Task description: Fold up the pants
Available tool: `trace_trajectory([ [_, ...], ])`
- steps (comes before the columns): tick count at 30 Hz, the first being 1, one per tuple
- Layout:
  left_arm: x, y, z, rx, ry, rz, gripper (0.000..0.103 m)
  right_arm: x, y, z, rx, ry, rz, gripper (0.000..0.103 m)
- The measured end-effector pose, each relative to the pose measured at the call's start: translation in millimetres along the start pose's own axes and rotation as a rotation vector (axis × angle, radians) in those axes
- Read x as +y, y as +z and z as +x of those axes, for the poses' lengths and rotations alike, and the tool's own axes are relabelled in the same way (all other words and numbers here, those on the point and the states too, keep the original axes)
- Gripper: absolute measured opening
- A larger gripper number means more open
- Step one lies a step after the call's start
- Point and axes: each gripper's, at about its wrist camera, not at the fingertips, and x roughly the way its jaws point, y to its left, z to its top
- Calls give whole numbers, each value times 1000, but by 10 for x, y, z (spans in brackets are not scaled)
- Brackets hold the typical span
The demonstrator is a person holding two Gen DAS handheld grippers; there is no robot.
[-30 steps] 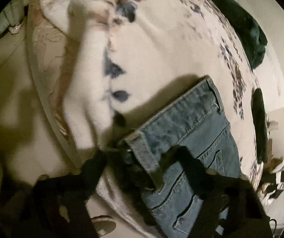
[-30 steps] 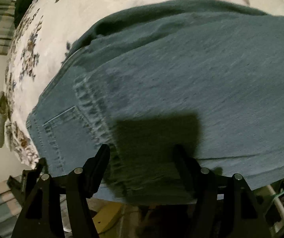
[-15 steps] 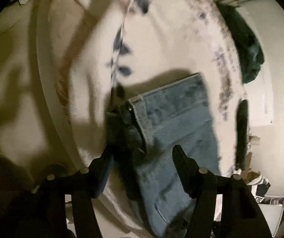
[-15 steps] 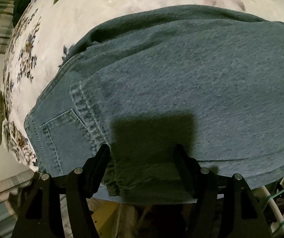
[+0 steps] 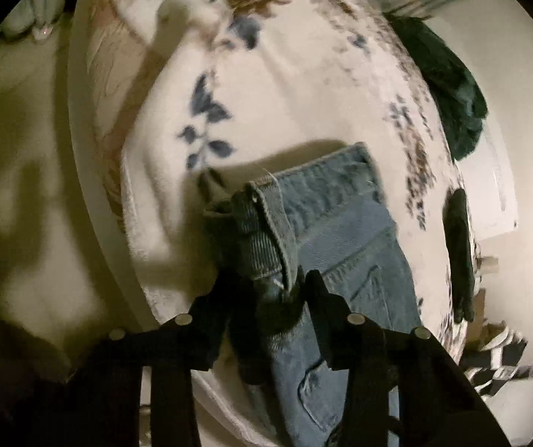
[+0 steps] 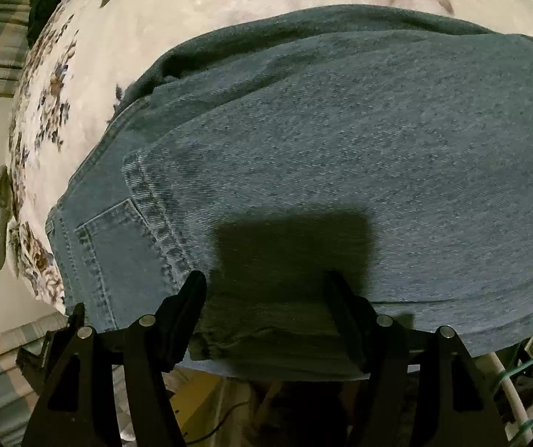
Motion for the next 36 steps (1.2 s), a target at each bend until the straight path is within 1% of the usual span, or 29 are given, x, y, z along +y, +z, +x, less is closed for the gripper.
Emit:
trace_trajectory([
  [4,-126,-76,-27,-18,31,62,35,-22,2,8,10,5,-1,69],
  [5,-179,-93,-45,-25,33,85,35,-21,2,6,11,6,-3,69],
  [8,-250,-98,-19,-31,27,112,35,-25,0,16,16,9,-8,69],
  [10,-150,-5,97,-6,33,69,36,-28,6,22,22,12,-12,69],
  [11,-44,59,184,8,20,20,38,-28,9,19,24,15,-13,69],
  [13,59,131,271,14,-27,-37,39,-30,16,13,25,17,-20,69],
  [15,52,166,312,19,-31,-47,41,-34,28,-1,26,18,-29,69],
  [17,-13,135,306,2,-2,-27,41,-49,38,-14,25,21,-33,69],
  [18,-29,124,298,-6,6,-34,41,-59,43,-16,25,22,-35,69],
  [19,-45,118,293,-16,14,-42,41,-71,45,-16,25,25,-35,69],
  [20,-80,107,286,-30,22,-42,36,-84,44,-19,26,29,-35,69],
  [21,-121,91,266,-48,22,-27,27,-96,45,-24,25,32,-34,69],
  [23,-284,53,184,-85,35,42,19,-124,40,-45,21,38,-35,69],
  [24,-375,28,125,-108,30,78,17,-146,34,-59,18,40,-35,69],
  [25,-448,1,65,-128,27,108,17,-181,27,-81,15,44,-32,69],
  [26,-580,-40,-37,-150,19,159,17,-223,23,-103,12,49,-28,69],
  [29,-929,-136,-289,-187,-14,278,16,-372,20,-173,4,60,-4,69],
  [31,-1255,-258,-488,-209,-44,379,16,-509,18,-243,-2,74,24,69],
  [33,-1504,-381,-633,-218,-80,454,16,-682,15,-347,-15,89,59,69],
  [36,-1910,-694,-821,-218,-137,593,16,-969,-5,-535,-42,109,111,69],
])
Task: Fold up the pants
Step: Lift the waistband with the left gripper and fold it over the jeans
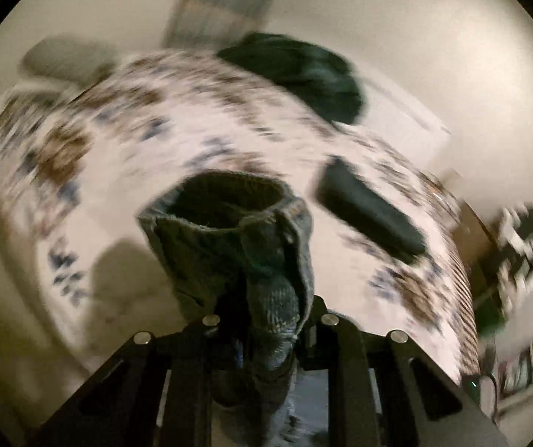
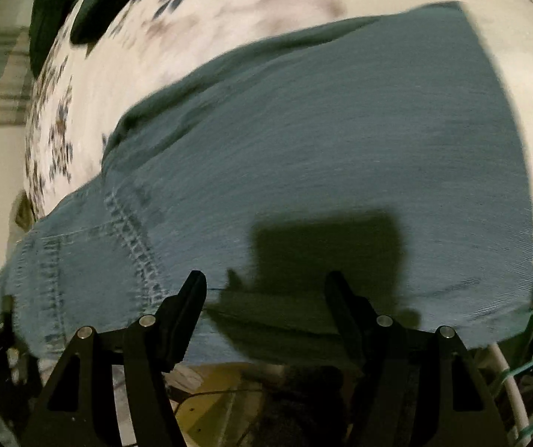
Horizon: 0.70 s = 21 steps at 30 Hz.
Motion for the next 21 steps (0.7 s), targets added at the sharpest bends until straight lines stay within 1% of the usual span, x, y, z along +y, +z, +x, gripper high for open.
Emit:
trace_trajectory([
  [1,-255,-24,-37,2,-31,55,16,-107,3,-91,-13,6,19,69],
  [2,-405,-53,-57,4,-52,87,16,-248,2,-206,-28,12,44,69],
  [3,-688,-126,-76,14,-96,144,15,-331,4,-270,-37,14,58,69],
  [6,-1197,-360,-74,41,-167,252,15,-747,-18,-557,-80,16,124,69],
  [8,-1612,-630,-29,80,-225,337,15,-1002,-44,-704,-104,12,163,69],
  [10,-1863,-841,45,119,-266,388,15,-1303,-74,-852,-130,3,209,69],
  [11,-2005,-989,107,154,-288,417,15,-1455,-91,-917,-141,-3,231,68],
  [12,-2171,-1208,190,198,-310,460,15,-1568,-99,-959,-149,-7,247,69],
  [14,-2362,-1466,295,247,-325,512,15,-1868,-144,-1073,-173,-23,292,68],
  [15,-2486,-1684,370,286,-336,558,15,-1977,-157,-1112,-180,-30,303,68],
  [16,-2551,-1801,421,307,-336,584,15,-2093,-186,-1148,-188,-43,316,68],
  [17,-2638,-1972,493,345,-330,625,15,-2214,-212,-1186,-194,-60,329,68],
  [20,-2764,-2241,650,418,-281,689,16,-2516,-267,-1287,-199,-77,354,68],
  [21,-2794,-2308,721,449,-248,711,17,-2545,-285,-1293,-198,-81,356,68],
])
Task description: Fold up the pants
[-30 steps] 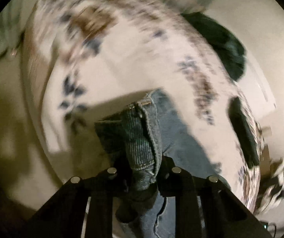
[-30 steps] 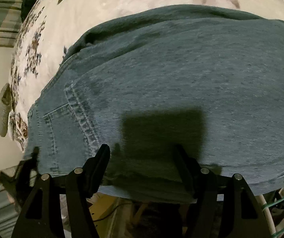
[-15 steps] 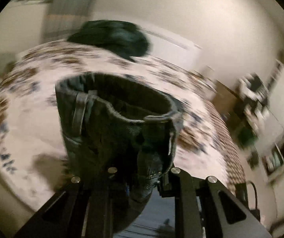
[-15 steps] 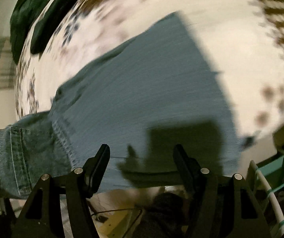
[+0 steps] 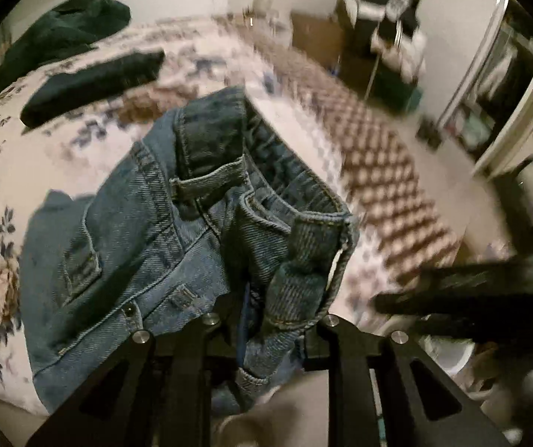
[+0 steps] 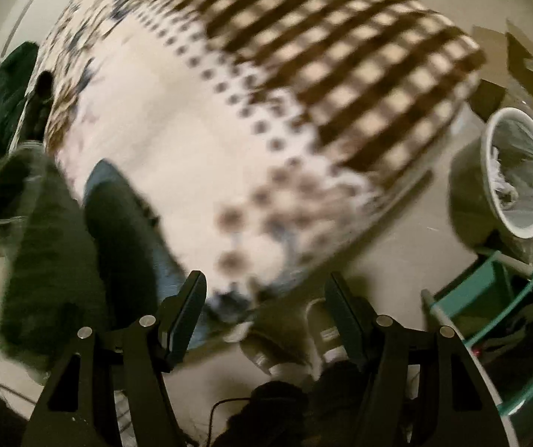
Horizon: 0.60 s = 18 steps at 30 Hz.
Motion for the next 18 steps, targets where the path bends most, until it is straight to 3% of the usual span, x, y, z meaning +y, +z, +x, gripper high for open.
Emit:
trace_trajectory([
  [4,-77,62,71,83,28,10,21,-147,56,-114,1,12,-22,70],
  [5,-99,105,62,105,23,11,27,-153,80,-151,-5,19,-36,73],
  [7,-126,75,33,142,-14,3,51,-156,121,-231,-19,45,-62,80],
  [9,-164,75,-93,155,-65,-20,85,-117,184,-284,-27,76,-80,87],
  [14,-45,136,-495,123,-119,-69,88,190,331,-342,-31,199,-123,91],
  [18,527,179,-703,107,-24,-161,88,523,386,-160,28,310,-146,91],
])
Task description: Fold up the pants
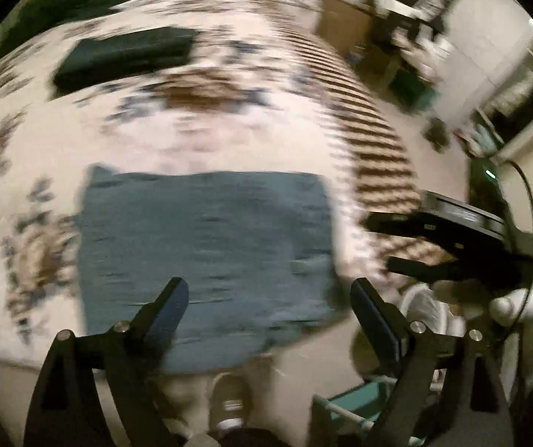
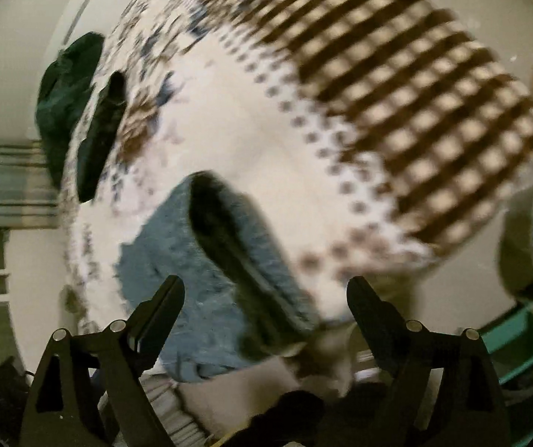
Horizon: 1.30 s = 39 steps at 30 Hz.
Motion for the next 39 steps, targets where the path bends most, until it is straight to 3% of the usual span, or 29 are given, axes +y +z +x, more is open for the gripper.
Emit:
trace_trajectory([
  [5,1008,113,180,60,161,-172,88,196,185,432,20,49,-15,91],
  [9,1614,210,352,72,203,-284,88,110,362,864,96,69,64,91],
  [10,1676,230,378,75,204,-296,88,151,382,898,83,90,50,84],
  [11,1740,258,407,76,207,-307,88,242,383,877,61,101,8,47],
  [12,1779,290,438,75,200,-313,88,330,385,861,54,61,-30,29],
  [14,1837,342,478,73,191,-329,88,553,369,726,1,0,-101,6],
  [20,1941,607,616,65,113,-398,88,736,410,284,-133,-71,-137,6],
  [24,1952,862,972,107,60,-411,88,438,521,346,-118,-108,-67,6],
  [28,2093,972,1426,195,82,-429,91,288,498,525,-89,-174,-65,6],
  [32,2269,1007,1479,200,41,-503,91,166,454,582,-67,-181,-55,8],
  [34,2247,1007,1331,176,45,-486,91,151,439,562,-36,-169,-58,17],
  [36,2210,966,1163,152,40,-465,91,123,405,448,-12,-137,-36,34],
  [38,2162,893,1002,136,25,-452,91,77,321,267,-15,-102,-19,63],
  [39,2130,829,931,135,20,-442,91,46,262,186,-19,-89,-9,64],
])
